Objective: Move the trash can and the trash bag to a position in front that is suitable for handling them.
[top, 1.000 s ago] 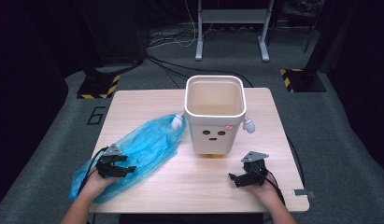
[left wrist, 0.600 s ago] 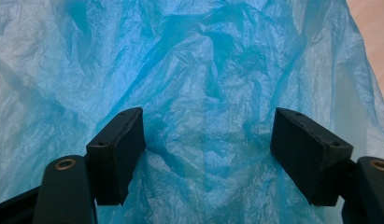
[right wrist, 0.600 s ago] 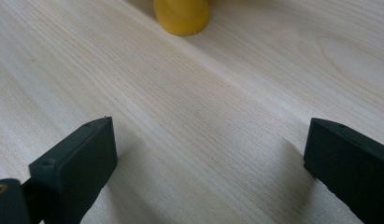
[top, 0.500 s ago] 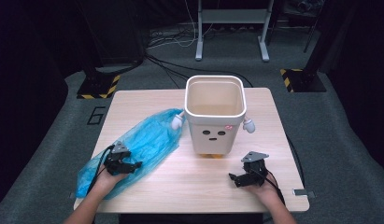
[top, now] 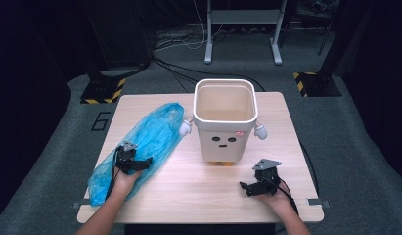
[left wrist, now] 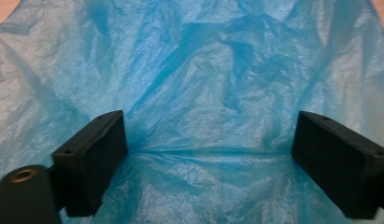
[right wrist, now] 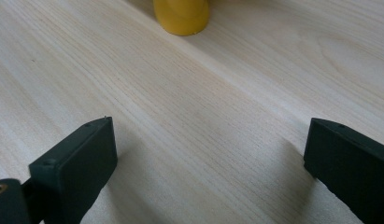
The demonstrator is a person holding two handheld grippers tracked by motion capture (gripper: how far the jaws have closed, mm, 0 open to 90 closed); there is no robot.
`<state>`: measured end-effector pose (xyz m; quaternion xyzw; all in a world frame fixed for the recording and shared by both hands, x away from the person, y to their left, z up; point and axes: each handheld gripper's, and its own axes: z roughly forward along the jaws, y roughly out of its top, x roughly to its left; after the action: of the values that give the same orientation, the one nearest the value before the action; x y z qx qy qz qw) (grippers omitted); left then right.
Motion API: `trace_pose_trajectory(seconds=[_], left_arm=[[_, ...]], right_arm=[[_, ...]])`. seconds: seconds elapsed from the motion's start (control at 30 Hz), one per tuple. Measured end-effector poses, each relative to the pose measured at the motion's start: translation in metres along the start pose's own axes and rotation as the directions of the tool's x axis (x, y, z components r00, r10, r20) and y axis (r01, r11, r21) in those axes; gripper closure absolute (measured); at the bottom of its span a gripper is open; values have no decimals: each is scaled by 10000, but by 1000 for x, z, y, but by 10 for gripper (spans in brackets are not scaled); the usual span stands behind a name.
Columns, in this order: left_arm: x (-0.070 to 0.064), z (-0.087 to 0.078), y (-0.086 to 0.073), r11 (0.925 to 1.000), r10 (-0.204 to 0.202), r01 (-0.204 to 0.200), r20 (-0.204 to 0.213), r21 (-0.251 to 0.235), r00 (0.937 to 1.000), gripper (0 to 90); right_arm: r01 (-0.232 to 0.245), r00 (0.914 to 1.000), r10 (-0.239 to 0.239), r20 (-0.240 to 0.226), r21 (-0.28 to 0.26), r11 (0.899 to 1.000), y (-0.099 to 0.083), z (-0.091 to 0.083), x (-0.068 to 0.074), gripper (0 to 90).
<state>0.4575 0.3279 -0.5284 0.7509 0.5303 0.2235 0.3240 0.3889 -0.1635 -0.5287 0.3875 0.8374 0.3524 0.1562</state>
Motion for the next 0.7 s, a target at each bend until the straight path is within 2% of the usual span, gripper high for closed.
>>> trace_pose_trajectory(seconds=[0.13,0.2,0.23,0.37,0.5,0.6,0.67,0.7], left_arm=[[-3,9,8,9978,-620,633,-679,180,9958,11],[-5,12,11,9961,-836,857,-862,210,9928,0],[-7,14,12,9942,-1029,1056,-1031,204,9893,0],[-14,19,18,9905,-1325,1362,-1331,189,9822,0],[-21,22,24,9928,-1058,1116,-1211,423,9870,17],[-27,19,29,9972,-333,421,-1388,611,9898,29],[-28,12,34,9982,-131,189,-1011,565,9948,48],[-27,8,36,9988,-73,119,-949,480,9955,48]], right_arm=[[0,10000,0,-3,0,10000,0,0,0,17],[-20,10000,20,-4,5,10000,0,0,0,17],[15,10000,-15,-26,0,10000,0,0,0,17],[28,10000,-28,-30,-1,10000,0,0,0,17],[49,10000,-49,-63,-2,10000,0,0,-1,17],[48,10000,-48,-65,-4,10000,0,0,-1,17],[6,10000,-6,-99,9,10000,0,0,0,17],[6,10000,-6,-99,9,10000,0,0,0,17]])
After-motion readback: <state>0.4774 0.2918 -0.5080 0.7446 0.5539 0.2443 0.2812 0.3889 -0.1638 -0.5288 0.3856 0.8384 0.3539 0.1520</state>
